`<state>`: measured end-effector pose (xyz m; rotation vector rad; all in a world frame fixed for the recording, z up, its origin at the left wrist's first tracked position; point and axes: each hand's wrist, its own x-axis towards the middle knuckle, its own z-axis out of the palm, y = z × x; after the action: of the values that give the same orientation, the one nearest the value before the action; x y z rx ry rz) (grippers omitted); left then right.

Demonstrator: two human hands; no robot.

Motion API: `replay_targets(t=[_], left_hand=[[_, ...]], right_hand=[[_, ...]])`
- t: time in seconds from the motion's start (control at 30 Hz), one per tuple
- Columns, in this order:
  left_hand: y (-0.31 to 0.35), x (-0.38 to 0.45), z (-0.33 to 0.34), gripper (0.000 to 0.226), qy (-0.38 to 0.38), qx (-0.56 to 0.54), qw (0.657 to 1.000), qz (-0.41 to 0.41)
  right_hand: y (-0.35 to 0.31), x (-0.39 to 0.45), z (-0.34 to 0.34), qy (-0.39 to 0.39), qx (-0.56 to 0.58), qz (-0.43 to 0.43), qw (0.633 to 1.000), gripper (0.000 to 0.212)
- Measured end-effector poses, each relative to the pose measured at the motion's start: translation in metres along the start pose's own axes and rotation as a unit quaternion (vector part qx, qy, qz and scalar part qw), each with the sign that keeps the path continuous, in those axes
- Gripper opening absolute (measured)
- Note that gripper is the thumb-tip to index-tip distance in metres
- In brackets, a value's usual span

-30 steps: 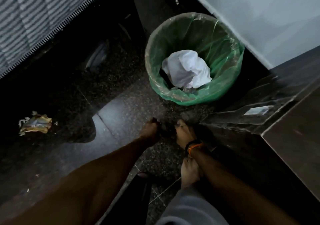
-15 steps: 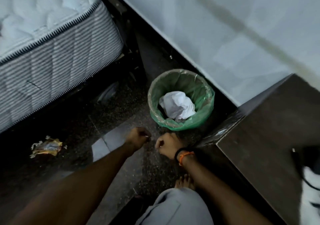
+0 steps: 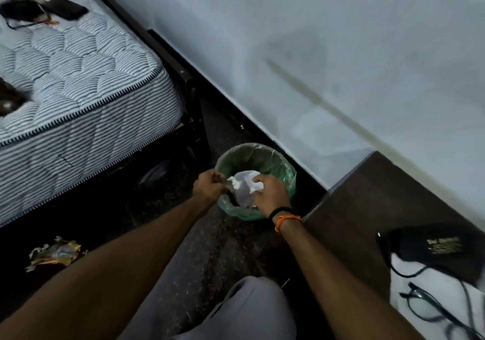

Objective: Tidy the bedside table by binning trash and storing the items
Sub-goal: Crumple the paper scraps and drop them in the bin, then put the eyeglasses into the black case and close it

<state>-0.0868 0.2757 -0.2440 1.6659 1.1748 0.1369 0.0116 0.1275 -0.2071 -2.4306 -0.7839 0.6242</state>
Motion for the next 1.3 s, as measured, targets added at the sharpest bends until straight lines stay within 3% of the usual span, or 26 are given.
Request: replay_targets(t=[0.2,0.53,0.83,1.1,1.3], left_hand=[[0.013,-0.03,0.011,0.012,-0.03,0.056,0.998,0.017],[0.103,-0.105,0.042,0.005,-0.12,0.073,0.975,0.173],[0.152,-0.211,0.107,0.008,-0.218,0.086,0.933,0.273],[0.163,-0.284,0.162,0.009,-0.284,0.131,0.89,0.333],[0.168,-0.307,0.194,0.008,-0.298,0.097,0.886,0.34]], right_hand=[[0.009,-0.032,-0.042,0.039,-0.012,0.012,0.999,0.033],[0.01,-0.104,-0.124,0.159,0.011,0.006,0.987,0.024],[0.071,-0.219,-0.186,0.253,0.066,0.104,0.96,0.021],[0.125,-0.3,-0.198,0.299,0.076,0.195,0.931,0.02],[0.152,-0.333,-0.202,0.334,0.103,0.233,0.908,0.025]])
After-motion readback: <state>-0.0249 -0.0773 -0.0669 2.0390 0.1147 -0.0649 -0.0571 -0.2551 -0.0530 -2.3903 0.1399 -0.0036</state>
